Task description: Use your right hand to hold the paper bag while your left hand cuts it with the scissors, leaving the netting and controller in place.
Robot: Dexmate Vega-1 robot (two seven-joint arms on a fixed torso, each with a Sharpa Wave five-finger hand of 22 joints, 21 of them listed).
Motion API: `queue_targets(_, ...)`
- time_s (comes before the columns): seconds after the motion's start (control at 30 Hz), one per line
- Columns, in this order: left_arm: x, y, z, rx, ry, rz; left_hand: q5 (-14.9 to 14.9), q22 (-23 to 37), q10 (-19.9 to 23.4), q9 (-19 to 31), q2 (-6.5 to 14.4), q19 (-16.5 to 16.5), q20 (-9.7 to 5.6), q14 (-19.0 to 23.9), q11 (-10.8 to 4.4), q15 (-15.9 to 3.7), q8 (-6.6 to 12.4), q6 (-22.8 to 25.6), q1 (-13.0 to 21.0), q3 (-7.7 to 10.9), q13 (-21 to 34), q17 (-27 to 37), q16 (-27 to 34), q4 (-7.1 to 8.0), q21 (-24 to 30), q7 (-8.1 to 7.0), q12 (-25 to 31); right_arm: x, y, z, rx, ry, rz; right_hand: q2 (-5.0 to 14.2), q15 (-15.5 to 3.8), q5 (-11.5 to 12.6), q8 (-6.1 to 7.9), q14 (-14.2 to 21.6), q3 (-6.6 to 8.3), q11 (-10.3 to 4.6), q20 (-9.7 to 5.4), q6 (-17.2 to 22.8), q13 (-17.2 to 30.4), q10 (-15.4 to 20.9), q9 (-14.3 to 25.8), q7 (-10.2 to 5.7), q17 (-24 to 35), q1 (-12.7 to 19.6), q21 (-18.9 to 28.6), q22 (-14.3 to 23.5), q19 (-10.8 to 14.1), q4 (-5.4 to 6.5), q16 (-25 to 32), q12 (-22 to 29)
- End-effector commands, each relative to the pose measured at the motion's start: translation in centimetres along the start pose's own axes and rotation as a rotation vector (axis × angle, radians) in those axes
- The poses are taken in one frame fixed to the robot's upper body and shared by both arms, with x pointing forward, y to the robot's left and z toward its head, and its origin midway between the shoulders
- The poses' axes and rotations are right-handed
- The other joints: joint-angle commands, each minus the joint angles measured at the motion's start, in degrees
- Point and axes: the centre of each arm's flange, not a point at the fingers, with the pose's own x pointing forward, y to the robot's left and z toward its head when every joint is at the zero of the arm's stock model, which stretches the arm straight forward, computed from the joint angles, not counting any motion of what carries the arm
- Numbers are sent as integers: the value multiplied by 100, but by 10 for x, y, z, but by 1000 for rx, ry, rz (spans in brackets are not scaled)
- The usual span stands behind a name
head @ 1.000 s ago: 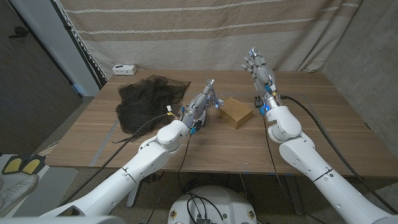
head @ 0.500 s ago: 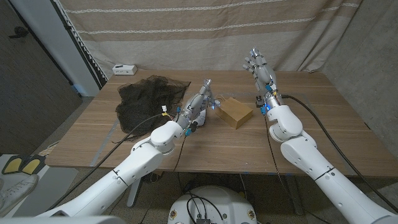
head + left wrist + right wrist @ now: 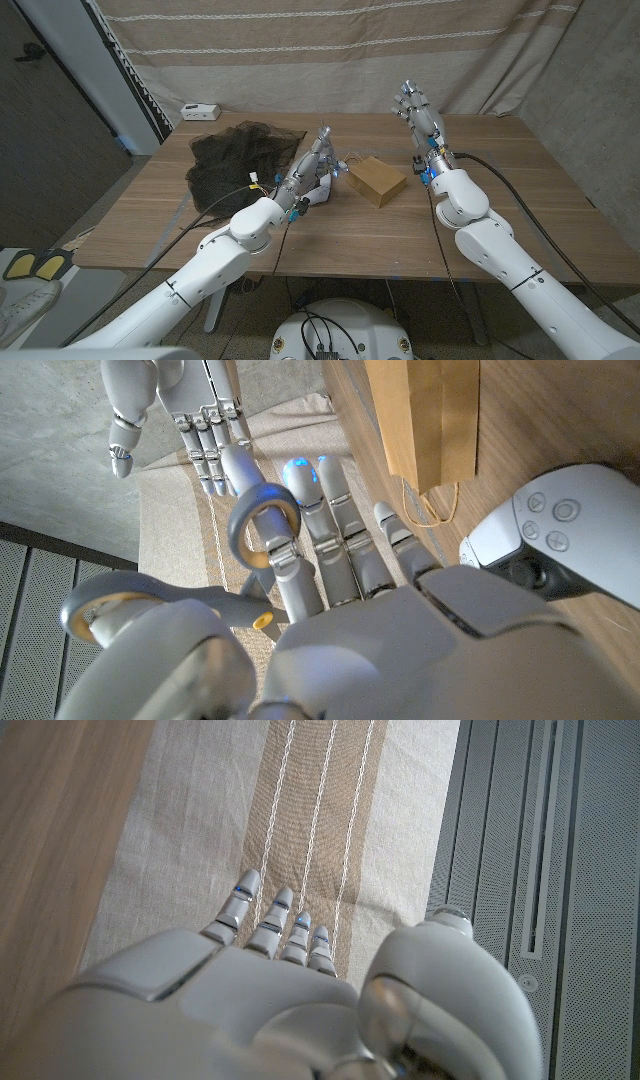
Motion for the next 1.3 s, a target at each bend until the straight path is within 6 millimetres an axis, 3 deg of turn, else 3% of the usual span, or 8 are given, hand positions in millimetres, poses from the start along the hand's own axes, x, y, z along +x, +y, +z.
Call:
queue_targets(0.03,-14,10,6,21,8,12,-440,1,76,5,15,-27,26,34,-42,-319,194,471,-25,-102,-9,-11,49,48,-9,679,22,-3,-3,-5,-24,37,8,4,6,-8,-6,-45,-55,14,34,-45,6,-12,7,-2,3,-68,-41,11,-69,14,-27,10)
queue_targets(0.17,-20,13,9,62,6,1,-434,0,60,-20,20,-39,25,9,-69,-325,211,480,-24,-99,31,9,60,36,-12,688,49,-1,-5,-8,-32,58,23,4,5,-9,-18,-73,-61,50,42,-87,5,4,6,7,-3,-84,-63,12,-96,17,-36,18)
queue_targets(0.23,-21,13,10,67,7,-2,-429,0,76,-14,25,-63,30,-16,-63,-324,236,475,-30,-97,-49,2,53,31,-19,680,11,-1,-4,-8,-44,63,26,4,33,-5,-16,-108,-68,52,265,-118,3,-22,4,1,-19,-102,-61,11,-1,12,-44,11)
queue_targets(0.3,-26,16,12,69,11,0,-424,-1,105,1,29,-71,34,-35,-57,-317,262,462,-39,-96,-145,-15,43,26,-19,684,-30,-1,-5,-8,-83,65,26,1,89,-3,-18,-144,-70,76,330,-143,3,-48,2,14,-27,-104,-76,9,6,6,-55,3)
queue_targets(0.73,-46,32,18,88,40,39,-406,-4,94,-32,42,-82,34,-19,-40,-314,304,431,-65,-90,-172,-75,44,7,-14,687,-24,-3,-5,-15,-125,142,49,1,137,2,-23,-219,-72,103,342,-214,1,-68,-3,21,-49,-103,-148,5,-59,-12,-74,1)
queue_targets(1.1,-55,30,17,98,50,47,-378,-8,97,-69,53,-74,25,-29,-40,-322,346,435,-71,-84,-169,-85,70,-18,-3,664,11,-6,-9,-14,-232,183,24,40,213,6,-12,-308,-51,111,348,-236,-1,-74,-8,38,-70,-85,-205,2,-107,-28,-99,4)
queue_targets(1.3,-61,30,16,100,67,37,-368,-10,115,-82,55,-79,21,-27,-40,-319,367,431,-78,-83,-218,-110,70,-27,-3,691,1,-9,-13,-12,-267,215,4,148,182,14,-9,-316,24,112,280,-285,-2,-52,-12,38,-87,-3,-218,1,-64,-65,-92,16)
